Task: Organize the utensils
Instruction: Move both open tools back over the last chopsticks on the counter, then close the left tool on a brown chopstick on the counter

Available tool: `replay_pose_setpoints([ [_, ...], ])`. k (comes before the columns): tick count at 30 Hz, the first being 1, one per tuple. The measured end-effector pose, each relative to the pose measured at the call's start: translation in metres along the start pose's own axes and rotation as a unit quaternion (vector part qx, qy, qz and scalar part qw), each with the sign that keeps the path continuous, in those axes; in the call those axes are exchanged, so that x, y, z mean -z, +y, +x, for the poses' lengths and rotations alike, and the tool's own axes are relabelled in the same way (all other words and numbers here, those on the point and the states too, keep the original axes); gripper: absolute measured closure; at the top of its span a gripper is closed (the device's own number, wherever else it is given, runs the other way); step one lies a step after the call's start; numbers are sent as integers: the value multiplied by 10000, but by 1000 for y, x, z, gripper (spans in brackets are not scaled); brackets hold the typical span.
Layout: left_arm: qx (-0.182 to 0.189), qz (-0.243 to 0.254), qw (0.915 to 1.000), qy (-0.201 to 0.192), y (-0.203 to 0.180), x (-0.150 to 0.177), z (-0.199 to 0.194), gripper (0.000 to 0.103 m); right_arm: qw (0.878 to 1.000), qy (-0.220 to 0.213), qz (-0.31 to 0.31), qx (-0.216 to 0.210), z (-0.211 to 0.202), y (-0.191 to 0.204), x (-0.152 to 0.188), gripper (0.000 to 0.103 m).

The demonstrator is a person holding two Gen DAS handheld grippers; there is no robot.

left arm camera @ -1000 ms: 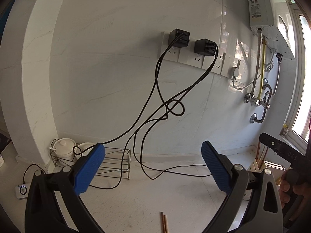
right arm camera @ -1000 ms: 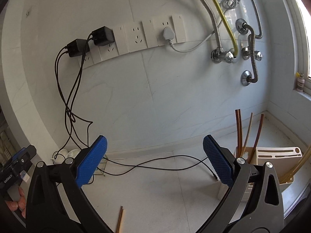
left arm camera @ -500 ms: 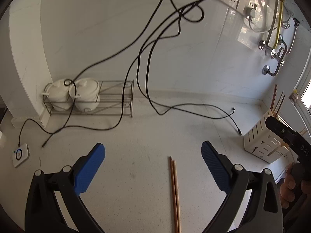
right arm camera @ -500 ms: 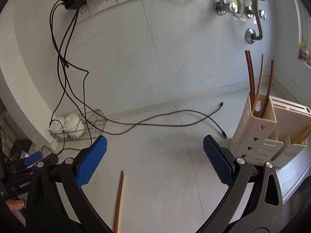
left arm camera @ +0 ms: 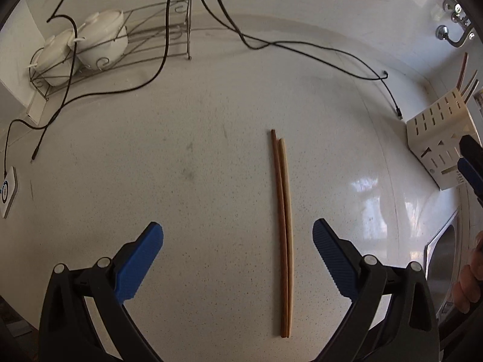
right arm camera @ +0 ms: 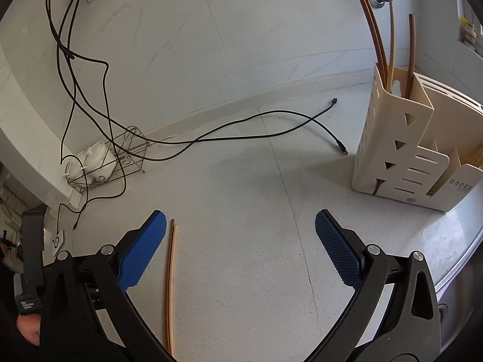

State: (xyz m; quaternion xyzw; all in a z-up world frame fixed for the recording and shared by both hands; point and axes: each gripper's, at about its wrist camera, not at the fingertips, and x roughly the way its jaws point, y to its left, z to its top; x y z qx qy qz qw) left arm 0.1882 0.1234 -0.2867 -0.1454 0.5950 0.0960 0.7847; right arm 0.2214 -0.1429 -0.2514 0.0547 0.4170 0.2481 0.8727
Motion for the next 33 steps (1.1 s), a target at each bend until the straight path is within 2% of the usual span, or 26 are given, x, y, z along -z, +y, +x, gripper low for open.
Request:
replay_pose_setpoints([
  [3, -7, -57, 9993, 358, -1, 1, 16, 5, 9999, 24, 132, -15, -1, -13, -2, 8],
  [8, -183, 105, 9978, 628, -9, 4, 35, 5, 9996, 33, 275, 41, -2, -29, -2, 8],
  [12, -460, 229, 9962, 700, -12, 5, 45, 5, 9994, 104, 339, 16, -1, -39, 1, 8],
  [29, -859, 586, 9893, 1026, -35, 3, 74, 5, 9991, 98, 406, 16, -1, -50, 7, 8],
  [33, -800, 497, 9893, 1118, -32, 1, 79, 5, 9991, 125, 398, -13, 0, -50, 8, 8],
])
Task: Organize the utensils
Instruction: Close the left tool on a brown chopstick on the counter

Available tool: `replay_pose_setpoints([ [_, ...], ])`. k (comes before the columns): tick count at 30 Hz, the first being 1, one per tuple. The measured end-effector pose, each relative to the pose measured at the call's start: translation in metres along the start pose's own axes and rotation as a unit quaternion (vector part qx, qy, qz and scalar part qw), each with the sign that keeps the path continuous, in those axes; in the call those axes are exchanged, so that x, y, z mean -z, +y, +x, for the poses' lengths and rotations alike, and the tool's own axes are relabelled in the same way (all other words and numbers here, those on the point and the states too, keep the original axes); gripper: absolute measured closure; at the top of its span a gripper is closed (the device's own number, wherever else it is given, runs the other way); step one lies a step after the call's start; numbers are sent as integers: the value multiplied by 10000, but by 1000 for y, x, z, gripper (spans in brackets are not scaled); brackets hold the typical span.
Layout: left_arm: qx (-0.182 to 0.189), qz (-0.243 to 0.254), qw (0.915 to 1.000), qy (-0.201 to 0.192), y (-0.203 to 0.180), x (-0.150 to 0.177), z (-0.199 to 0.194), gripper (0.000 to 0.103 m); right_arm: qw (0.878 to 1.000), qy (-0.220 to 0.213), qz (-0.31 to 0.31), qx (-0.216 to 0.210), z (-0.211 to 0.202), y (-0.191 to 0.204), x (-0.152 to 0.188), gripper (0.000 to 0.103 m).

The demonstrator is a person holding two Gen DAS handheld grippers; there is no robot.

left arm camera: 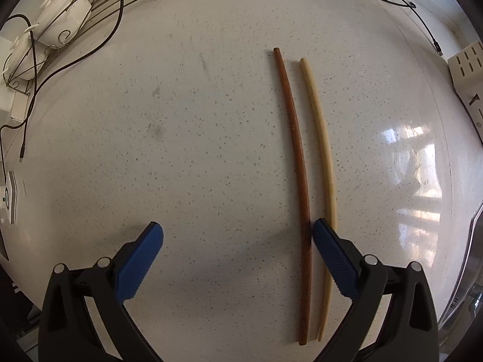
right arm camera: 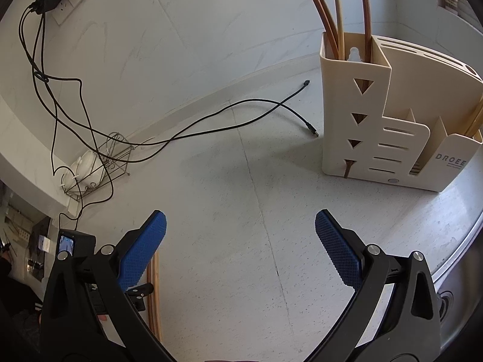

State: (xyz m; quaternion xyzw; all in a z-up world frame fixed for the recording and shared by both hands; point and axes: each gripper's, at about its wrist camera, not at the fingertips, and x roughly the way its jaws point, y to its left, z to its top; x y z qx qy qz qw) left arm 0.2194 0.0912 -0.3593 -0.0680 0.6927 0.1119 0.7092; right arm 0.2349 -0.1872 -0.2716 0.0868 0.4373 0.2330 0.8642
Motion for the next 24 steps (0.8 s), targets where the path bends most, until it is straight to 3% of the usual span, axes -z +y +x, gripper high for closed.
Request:
replay_pose_setpoints([
  [5, 287, -189, 9990, 283, 13, -3, 7, 8, 10000, -30, -14, 3, 0, 0, -1, 8],
  [7, 290, -122, 9990, 308, 12, -3, 6, 14, 10000, -44, -3, -13, 0, 0, -2, 8],
  [10, 275, 18, 9992, 291, 7, -4, -1, 41, 10000, -59, 12, -30, 0, 0, -4, 8],
  [12, 258, 87, 9990, 341, 4, -6, -4, 76, 10000, -55, 25, -54, 1, 0, -5, 8],
  [16, 208, 236, 9986, 431, 2, -5, -3, 95, 9999, -10, -16, -109, 3, 5, -6, 8],
  [24, 574, 122, 9967, 553, 16, -1, -2, 97, 9996, 153, -195, -153, 11, 21, -5, 8],
])
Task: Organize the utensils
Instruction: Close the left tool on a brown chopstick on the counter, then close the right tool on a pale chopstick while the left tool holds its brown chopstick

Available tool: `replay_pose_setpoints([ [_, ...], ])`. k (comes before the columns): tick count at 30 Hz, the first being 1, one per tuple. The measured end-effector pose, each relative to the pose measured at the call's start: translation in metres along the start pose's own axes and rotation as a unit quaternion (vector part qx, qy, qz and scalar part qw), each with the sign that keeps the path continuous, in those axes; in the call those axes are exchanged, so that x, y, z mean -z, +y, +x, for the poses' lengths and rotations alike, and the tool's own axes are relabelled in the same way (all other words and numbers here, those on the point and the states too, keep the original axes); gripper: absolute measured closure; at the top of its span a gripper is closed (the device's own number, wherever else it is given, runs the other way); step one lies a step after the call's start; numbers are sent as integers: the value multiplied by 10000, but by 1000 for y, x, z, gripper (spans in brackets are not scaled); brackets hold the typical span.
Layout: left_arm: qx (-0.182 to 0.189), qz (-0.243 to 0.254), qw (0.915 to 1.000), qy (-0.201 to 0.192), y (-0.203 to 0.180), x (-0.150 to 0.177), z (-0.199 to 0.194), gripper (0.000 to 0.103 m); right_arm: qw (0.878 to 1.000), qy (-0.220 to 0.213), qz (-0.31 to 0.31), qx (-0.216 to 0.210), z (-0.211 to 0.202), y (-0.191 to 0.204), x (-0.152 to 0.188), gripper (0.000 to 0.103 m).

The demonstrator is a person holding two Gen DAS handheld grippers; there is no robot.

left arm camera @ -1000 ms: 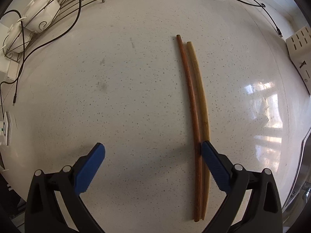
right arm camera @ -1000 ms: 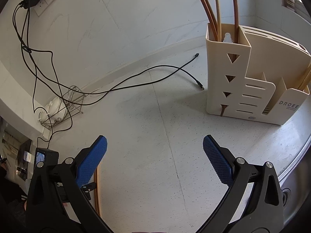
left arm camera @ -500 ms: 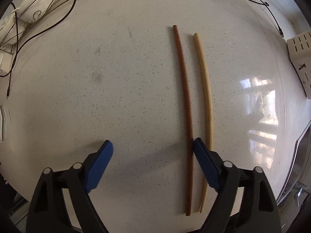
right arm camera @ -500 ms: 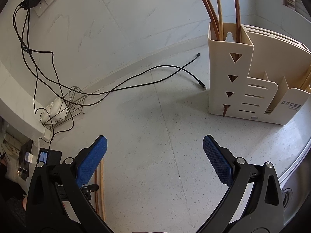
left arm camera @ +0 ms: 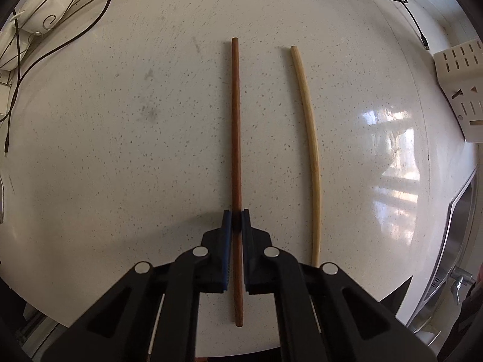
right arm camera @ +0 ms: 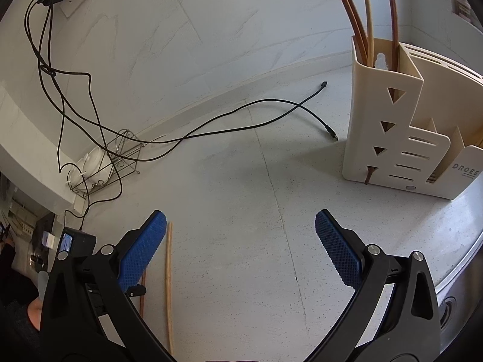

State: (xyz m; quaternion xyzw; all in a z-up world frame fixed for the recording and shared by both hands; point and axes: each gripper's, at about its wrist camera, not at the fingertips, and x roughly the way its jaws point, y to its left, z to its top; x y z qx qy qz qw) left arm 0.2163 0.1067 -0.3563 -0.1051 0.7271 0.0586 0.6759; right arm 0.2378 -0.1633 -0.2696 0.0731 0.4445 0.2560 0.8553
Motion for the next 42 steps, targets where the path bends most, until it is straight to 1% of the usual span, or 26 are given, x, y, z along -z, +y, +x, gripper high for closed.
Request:
replay_pose_setpoints([
  [2, 25, -11, 10000, -7, 3, 1, 1, 97, 9998, 167, -87, 25, 6, 5, 1, 8],
  [4, 38, -59, 10000, -22, 13, 2, -2, 97, 9989, 446, -142, -40, 16, 11, 4, 8],
  [6, -100, -103, 9999, -72, 23, 6, -6, 97, 9973, 692, -186, -150, 25, 17, 8, 9],
  [9, -50, -158, 9998, -82, 35, 5, -7, 97, 9946, 941, -436, -41, 38, 34, 17, 9],
  [13, -45, -256, 9996, -128, 52, 12, -7, 97, 9882, 1280, -843, 33, 54, 63, 27, 9],
  [16, -5, -319, 9994, -156, 59, 14, -6, 97, 9800, 1692, -1049, -22, 71, 83, 33, 13],
  [19, 43, -415, 9990, -185, 65, 14, -6, 97, 9670, 2227, -1236, 79, 93, 102, 38, 23],
  [20, 33, -454, 9988, -189, 66, 15, -6, 97, 9634, 2368, -1255, 92, 99, 106, 40, 29],
  [23, 2, -511, 9985, -193, 67, 15, -6, 97, 9491, 2864, -1289, 218, 119, 118, 47, 32],
  [24, 3, -519, 9985, -201, 66, 14, -6, 97, 9447, 3016, -1259, 276, 124, 119, 49, 37],
  [25, 10, -529, 9984, -213, 64, 19, -7, 97, 9404, 3157, -1220, 321, 130, 120, 51, 39],
  [27, 13, -525, 9983, -239, 60, 26, -7, 97, 9343, 3349, -1161, 388, 139, 122, 55, 47],
  [31, -16, -568, 9981, -254, 58, 28, -10, 97, 9261, 3508, -1237, 629, 148, 127, 62, 54],
  [35, -121, -566, 9979, -296, 52, 33, -12, 97, 9190, 3666, -1235, 766, 156, 134, 68, 63],
  [38, -125, -595, 9977, -313, 48, 36, -14, 97, 9170, 3714, -1200, 826, 160, 141, 72, 64],
  [42, -106, -631, 9974, -329, 43, 39, -11, 97, 9178, 3656, -1203, 973, 162, 151, 74, 64],
])
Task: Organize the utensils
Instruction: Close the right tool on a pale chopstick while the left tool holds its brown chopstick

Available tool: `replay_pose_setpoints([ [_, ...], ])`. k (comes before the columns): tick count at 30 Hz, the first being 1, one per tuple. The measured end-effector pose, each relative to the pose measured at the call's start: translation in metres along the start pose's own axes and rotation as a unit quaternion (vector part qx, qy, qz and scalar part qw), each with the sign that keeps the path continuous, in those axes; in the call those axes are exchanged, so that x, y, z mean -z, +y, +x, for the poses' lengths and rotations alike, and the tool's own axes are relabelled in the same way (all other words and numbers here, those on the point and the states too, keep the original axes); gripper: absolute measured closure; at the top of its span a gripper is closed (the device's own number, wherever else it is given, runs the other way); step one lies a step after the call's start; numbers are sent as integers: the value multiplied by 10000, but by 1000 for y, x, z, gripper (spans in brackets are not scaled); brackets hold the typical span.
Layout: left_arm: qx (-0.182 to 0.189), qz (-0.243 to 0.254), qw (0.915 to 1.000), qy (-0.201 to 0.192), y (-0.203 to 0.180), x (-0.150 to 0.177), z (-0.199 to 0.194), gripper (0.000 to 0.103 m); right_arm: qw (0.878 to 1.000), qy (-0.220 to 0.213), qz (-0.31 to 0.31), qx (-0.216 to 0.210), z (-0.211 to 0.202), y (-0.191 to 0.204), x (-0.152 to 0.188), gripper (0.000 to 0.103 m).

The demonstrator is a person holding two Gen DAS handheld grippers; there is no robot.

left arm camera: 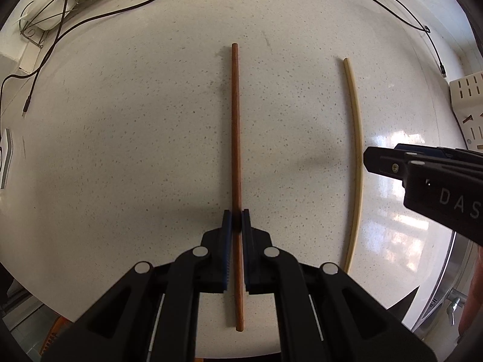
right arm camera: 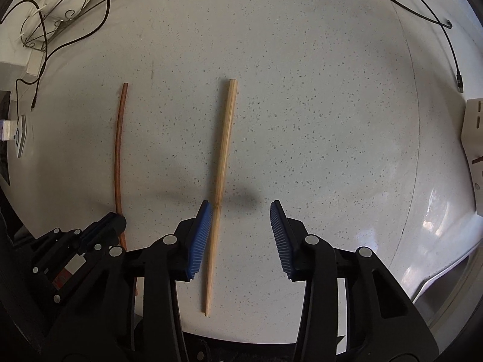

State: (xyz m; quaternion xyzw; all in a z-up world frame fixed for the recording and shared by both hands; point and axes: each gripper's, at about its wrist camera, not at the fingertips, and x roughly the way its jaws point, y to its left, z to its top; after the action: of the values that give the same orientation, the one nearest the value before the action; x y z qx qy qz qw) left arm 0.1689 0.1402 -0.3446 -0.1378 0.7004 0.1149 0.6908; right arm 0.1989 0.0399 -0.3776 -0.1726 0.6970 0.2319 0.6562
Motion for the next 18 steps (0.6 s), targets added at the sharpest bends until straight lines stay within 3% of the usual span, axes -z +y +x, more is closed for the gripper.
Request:
replay_pose_setpoints([
  [13, 35, -21, 10000, -17, 5, 1, -8, 97, 9997, 53, 99, 195, 12, 23, 7, 79],
  [18, 36, -5, 10000, -4, 4, -1, -6, 97, 9996, 114, -67, 259, 17, 33, 11, 95],
])
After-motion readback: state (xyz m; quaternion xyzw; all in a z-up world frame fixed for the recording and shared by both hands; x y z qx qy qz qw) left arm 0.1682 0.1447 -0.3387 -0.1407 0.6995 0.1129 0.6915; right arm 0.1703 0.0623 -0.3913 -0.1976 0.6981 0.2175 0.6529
